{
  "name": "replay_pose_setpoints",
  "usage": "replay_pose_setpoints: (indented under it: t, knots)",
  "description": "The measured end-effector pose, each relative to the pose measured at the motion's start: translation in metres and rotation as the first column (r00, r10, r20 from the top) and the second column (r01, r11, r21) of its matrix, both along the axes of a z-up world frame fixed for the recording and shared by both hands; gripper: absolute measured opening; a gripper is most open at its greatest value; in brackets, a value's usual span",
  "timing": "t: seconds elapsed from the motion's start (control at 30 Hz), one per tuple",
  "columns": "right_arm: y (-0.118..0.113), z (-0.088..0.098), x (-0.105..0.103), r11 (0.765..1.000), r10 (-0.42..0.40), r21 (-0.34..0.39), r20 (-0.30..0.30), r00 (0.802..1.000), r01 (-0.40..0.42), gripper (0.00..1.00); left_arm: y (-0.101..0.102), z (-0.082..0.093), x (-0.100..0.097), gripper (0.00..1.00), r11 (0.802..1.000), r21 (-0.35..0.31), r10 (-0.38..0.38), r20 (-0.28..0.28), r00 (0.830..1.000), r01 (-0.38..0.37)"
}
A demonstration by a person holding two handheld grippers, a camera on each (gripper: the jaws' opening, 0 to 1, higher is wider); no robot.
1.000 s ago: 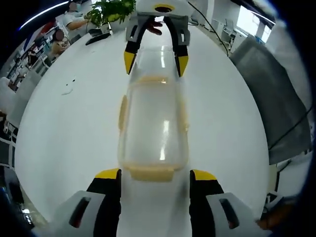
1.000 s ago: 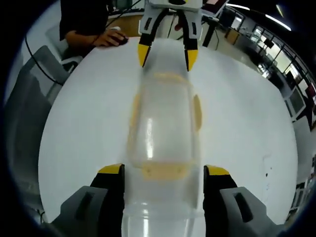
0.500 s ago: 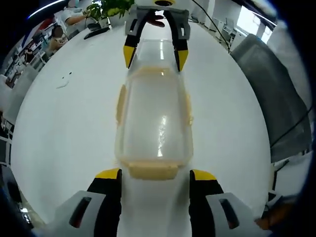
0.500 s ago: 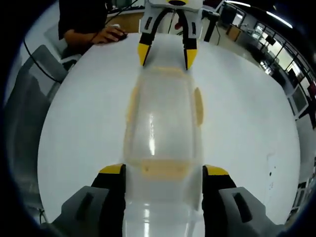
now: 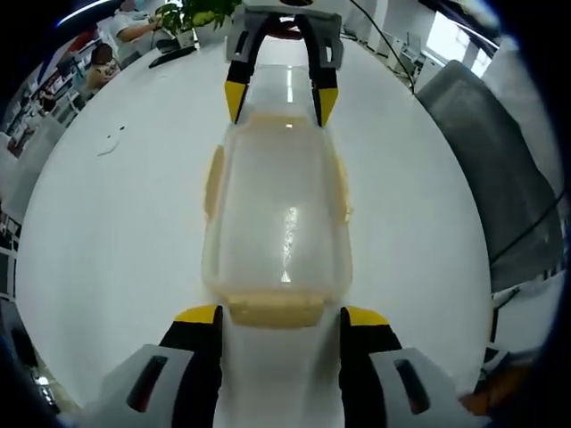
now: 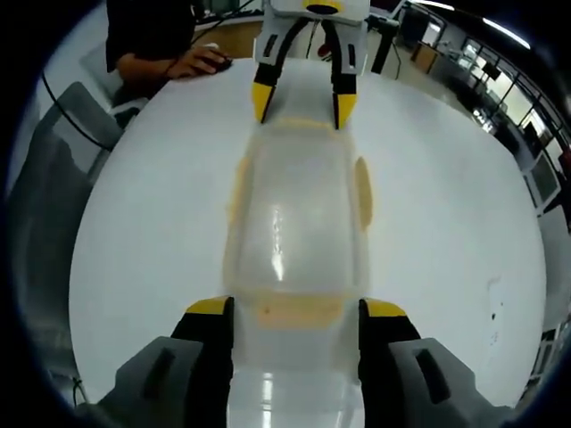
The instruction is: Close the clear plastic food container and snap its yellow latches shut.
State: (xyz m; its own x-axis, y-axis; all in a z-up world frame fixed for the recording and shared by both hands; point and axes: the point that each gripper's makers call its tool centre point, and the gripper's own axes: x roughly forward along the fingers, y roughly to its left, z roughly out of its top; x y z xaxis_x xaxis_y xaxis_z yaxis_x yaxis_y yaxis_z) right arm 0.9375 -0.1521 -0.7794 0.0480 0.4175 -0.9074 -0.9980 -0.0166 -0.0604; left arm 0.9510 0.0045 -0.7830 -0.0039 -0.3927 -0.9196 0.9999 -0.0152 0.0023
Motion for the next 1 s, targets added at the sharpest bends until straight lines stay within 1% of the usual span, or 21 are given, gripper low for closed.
replay_pose_setpoints:
  t: [0.07,0.17,0.23,0.37,0.63,1.0]
  knots:
    - [0.000,0.000,-0.001,1.000,0.002,0.000,0.001,1.000,-0.002,0.53,0.000,-0.002,0.000,0.45,1.000,0.001,0.000,-0.001,1.000,0.000]
    - [-0.003,-0.003,-0.001,0.999,0.031,-0.023,0.022,0.999,-0.030,0.53,-0.001,-0.002,0.001,0.44,1.000,-0.006,0.007,0.002,1.000,-0.007]
    - [-0.005,-0.006,-0.003,0.999,0.030,-0.031,0.006,1.000,-0.030,0.52,-0.001,-0.002,0.002,0.43,1.000,-0.011,0.009,0.004,1.000,-0.009]
    - [-0.007,-0.009,0.000,0.999,0.024,-0.031,0.000,1.000,-0.024,0.51,-0.001,-0.002,0.002,0.42,1.000,-0.012,0.003,0.011,1.000,-0.003]
    - [-0.004,-0.011,-0.003,0.999,0.022,-0.033,-0.009,1.000,-0.022,0.50,-0.001,-0.002,0.001,0.42,1.000,-0.009,-0.008,0.020,1.000,0.008]
    - [-0.002,-0.010,-0.008,0.999,0.020,-0.038,-0.034,0.999,-0.021,0.42,-0.002,-0.002,-0.001,0.40,1.000,-0.008,-0.016,0.020,1.000,0.017]
